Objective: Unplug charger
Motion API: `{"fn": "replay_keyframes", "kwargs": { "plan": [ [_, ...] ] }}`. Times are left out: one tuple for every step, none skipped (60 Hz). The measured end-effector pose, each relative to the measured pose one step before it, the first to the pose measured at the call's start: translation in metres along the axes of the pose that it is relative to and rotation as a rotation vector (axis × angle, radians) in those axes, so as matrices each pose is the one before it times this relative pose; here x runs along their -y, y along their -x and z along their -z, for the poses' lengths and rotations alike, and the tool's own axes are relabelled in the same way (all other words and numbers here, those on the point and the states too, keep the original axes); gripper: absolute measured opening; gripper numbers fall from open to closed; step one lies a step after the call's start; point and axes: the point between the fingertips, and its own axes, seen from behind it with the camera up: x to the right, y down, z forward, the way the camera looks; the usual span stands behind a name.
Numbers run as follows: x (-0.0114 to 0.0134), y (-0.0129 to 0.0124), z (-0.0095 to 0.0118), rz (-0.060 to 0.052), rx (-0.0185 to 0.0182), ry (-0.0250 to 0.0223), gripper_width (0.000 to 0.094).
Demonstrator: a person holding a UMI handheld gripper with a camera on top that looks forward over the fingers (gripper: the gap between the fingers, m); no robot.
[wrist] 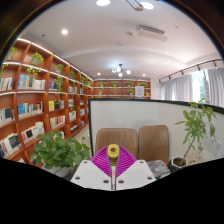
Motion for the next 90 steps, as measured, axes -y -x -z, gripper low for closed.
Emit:
{"fn": "replay_keyframes", "kwargs": {
  "plan": [
    [-0.00338,-0.00755,-0.00373,-0.0110,0.00575,0.01062,0.0034],
    [-0.00114,-0.00743,0.00084,-0.0044,0.00330,0.00434,0.0034],
    [-0.00404,-0.00779,0.00053,-0.0050,0.00213,0.00934,0.0034],
    [-0.00651,-0.00814,0.00030,-0.0058,-0.00034,0.01377,0.0035],
    [-0.00897,-0.00871,0.00025,-0.0055,-0.00334,0.01701,0.0034],
    [-0.01169,-0.00885,-0.00059,-0.0049,-0.00529,0.02058,0.0036],
    [-0.01380,-0.00874,-0.00081,-0.0046,-0.00706,0.02462,0.0035],
    [-0.01399,-0.00641,0.00001,-0.0054,-0.00962,0.02697,0.0035],
    [-0.01226,-0.00603,-0.00276,-0.0055,-0.00948,0.03452,0.0035],
    [-0.01667,-0.00748,-0.00182,-0.0013,-0.00862,0.02920,0.0035],
    [-0.01685,-0.00710,-0.00201,0.0002,-0.00782,0.02956,0.0035],
    [-0.01710,-0.00576,-0.00222,-0.0017,-0.00656,0.03020,0.0036],
    [-0.02371,-0.00797,0.00089,-0.0015,-0.00226,0.02529,0.0035],
    [-0.01750,-0.00351,-0.00368,-0.0052,0.00126,0.03151,0.0035],
    [-0.02504,-0.00744,-0.00711,-0.0038,0.00571,0.02750,0.0035],
    [-0.00837,-0.00011,-0.00220,-0.0042,0.00398,0.03198,0.0035],
    [-0.01446,-0.00198,-0.00349,-0.0031,0.00411,0.03036,0.0036],
    [-0.01335,-0.00304,-0.00389,-0.0022,0.00304,0.02678,0.0037],
    [-0.01227,-0.00334,-0.00414,-0.0013,0.00072,0.02261,0.0036],
    [-0.01098,-0.00315,-0.00382,0.0002,-0.00051,0.01994,0.0037],
    [-0.01038,-0.00317,-0.00360,0.0019,-0.00161,0.01831,0.0037],
    [-0.01147,-0.00399,-0.00533,0.0024,0.00062,0.01959,0.0038],
    [-0.00872,-0.00195,-0.00383,0.0013,-0.00039,0.00494,0.0038],
    [-0.00678,-0.00168,-0.00278,-0.0006,0.00241,0.00954,0.0038],
    [-0.00668,-0.00074,-0.00287,-0.0015,0.00353,0.01036,0.0038],
    [-0.00634,-0.00076,-0.00238,-0.0020,0.00340,0.01122,0.0038],
    [-0.00604,-0.00061,-0.00254,-0.0034,0.00386,0.01170,0.0038],
    [-0.00549,-0.00061,-0.00258,-0.0056,0.00421,0.01122,0.0038],
    [-0.00429,-0.00057,-0.00110,-0.0071,0.00533,0.01432,0.0038],
    [-0.00518,-0.00034,-0.00302,-0.0079,0.00413,0.01081,0.0046],
    [0.00184,0.00117,0.00022,-0.0101,0.00771,0.00166,0.0049],
    [0.00247,0.00040,-0.00345,-0.0053,0.00818,-0.03215,0.0060],
    [-0.00141,-0.00090,-0.00091,-0.0046,-0.00180,0.00316,0.0069],
    [-0.00329,-0.00130,-0.00098,-0.0030,-0.00467,0.01427,0.0079],
    [0.00109,0.00003,0.00060,-0.0028,0.00024,0.00483,0.0087],
    [0.00314,0.00000,0.00056,-0.0053,0.00345,0.00615,0.0097],
    [0.00060,0.00074,0.00305,-0.0042,0.00065,0.00436,0.0107],
    [0.00035,-0.00013,0.00071,-0.0054,0.00092,0.00356,0.0119],
    [0.00071,-0.00005,0.00061,-0.0053,0.00047,0.00192,0.0139],
    [0.00128,-0.00045,0.00098,-0.0058,-0.00134,-0.00060,0.0182],
    [0.00183,-0.00057,0.00171,-0.0031,-0.00270,-0.00254,0.0248],
    [0.00256,-0.00092,0.00214,0.0012,-0.00411,-0.00406,0.0333],
    [0.00328,-0.00139,0.00246,0.0052,-0.00595,-0.00694,0.0417],
    [0.00405,-0.00158,0.00306,0.0068,-0.00698,-0.01018,0.0492],
    [0.00480,-0.00184,0.00122,0.0070,-0.00440,-0.00840,0.0572],
    [0.00448,-0.00137,0.00461,0.0072,-0.00946,-0.01153,0.0621],
    [0.00460,-0.00123,0.00481,0.0068,-0.00882,-0.01215,0.0668],
    [0.00381,-0.00112,0.00304,0.0040,-0.00479,-0.01314,0.0705],
    [0.00564,-0.00033,0.00562,0.0018,-0.00490,-0.01435,0.0735],
    [0.00450,-0.00053,0.00516,0.0011,-0.00512,-0.01175,0.0756],
    [0.00550,-0.00026,0.00656,-0.0001,-0.00215,-0.00704,0.0776],
    [0.00528,-0.00077,0.00654,0.0012,-0.00577,-0.01126,0.0793],
    [0.00567,-0.00011,0.00705,-0.0003,-0.00441,-0.01335,0.0802],
    [0.00610,-0.00010,0.00734,-0.0024,-0.00425,-0.01460,0.0807],
    [0.00609,0.00035,0.00795,-0.0032,-0.00289,-0.01459,0.0809],
    [0.00590,0.00091,0.00853,-0.0026,-0.00043,-0.01360,0.0810],
    [0.00684,0.00155,0.01101,-0.0023,0.00146,-0.01252,0.0812],
    [0.00541,0.00212,0.00886,-0.0034,0.00208,-0.01253,0.0815],
    [0.00487,0.00209,0.00887,-0.0035,0.00050,-0.01080,0.0823],
    [0.00486,0.00209,0.00958,-0.0029,0.00107,-0.01100,0.0836],
    [0.00470,0.00288,0.00972,-0.0022,0.00221,-0.01137,0.0844],
    [0.00443,0.00296,0.00982,-0.0021,0.00293,-0.01197,0.0852],
    [0.00442,0.00289,0.01076,-0.0038,0.00254,-0.01276,0.0854],
    [0.00379,0.00263,0.01017,-0.0030,0.00042,-0.01142,0.0852],
    [0.00344,0.00307,0.01044,-0.0013,0.00098,-0.01088,0.0852],
    [0.00362,0.00312,0.01079,0.0012,-0.00015,-0.00787,0.0853],
    [0.00175,0.00309,0.00949,0.0026,0.00024,-0.00761,0.0854],
    [0.00084,0.00292,0.00946,0.0024,-0.00021,-0.00468,0.0852],
    [0.00000,0.00309,0.00921,0.0024,-0.00004,-0.00215,0.0854],
    [-0.00021,0.00302,0.00900,0.0030,0.00038,-0.00221,0.0853],
    [0.00014,0.00394,0.01105,0.0036,0.00093,-0.00615,0.0853],
    [-0.00081,0.00342,0.00844,0.0049,0.00180,-0.00699,0.0853],
    [-0.00018,0.00295,0.00694,0.0042,0.00025,-0.00266,0.0852],
    [-0.00201,0.00251,0.00720,0.0040,-0.00116,0.00010,0.0856],
    [-0.00321,0.00239,0.00690,0.0036,-0.00310,0.00371,0.0856],
    [-0.00366,0.00200,0.00659,0.0038,-0.00362,0.00486,0.0856],
    [-0.00336,0.00249,0.00622,0.0036,-0.00225,0.00287,0.0857],
    [-0.00490,0.00294,0.00783,0.0027,0.00028,-0.00085,0.0855],
    [-0.00331,0.00310,0.00564,0.0026,0.00148,0.00166,0.0855],
    [-0.00358,0.00322,0.00522,0.0034,0.00262,0.00239,0.0853],
    [-0.00415,0.00316,0.00490,0.0054,0.00283,0.00370,0.0853],
    [-0.00556,0.00308,0.00497,0.0067,0.00260,0.00432,0.0856],
    [-0.00448,0.00229,0.00445,0.0052,0.00129,0.00671,0.0858],
    [-0.00424,0.00177,0.00392,0.0022,0.00067,0.00585,0.0862],
    [-0.00385,0.00178,0.00377,-0.0002,0.00106,0.00376,0.0863],
    [-0.00357,0.00185,0.00329,-0.0026,0.00253,0.00279,0.0863],
    [-0.00370,0.00169,0.00332,-0.0051,0.00166,0.00375,0.0863],
    [-0.00448,0.00229,0.00225,-0.0040,0.00165,0.00420,0.0861],
    [-0.00331,0.00133,0.00380,-0.0030,0.00229,0.00578,0.0861],
    [-0.00266,0.00146,0.00331,0.0013,0.00243,0.00423,0.0862]
  ]
}}
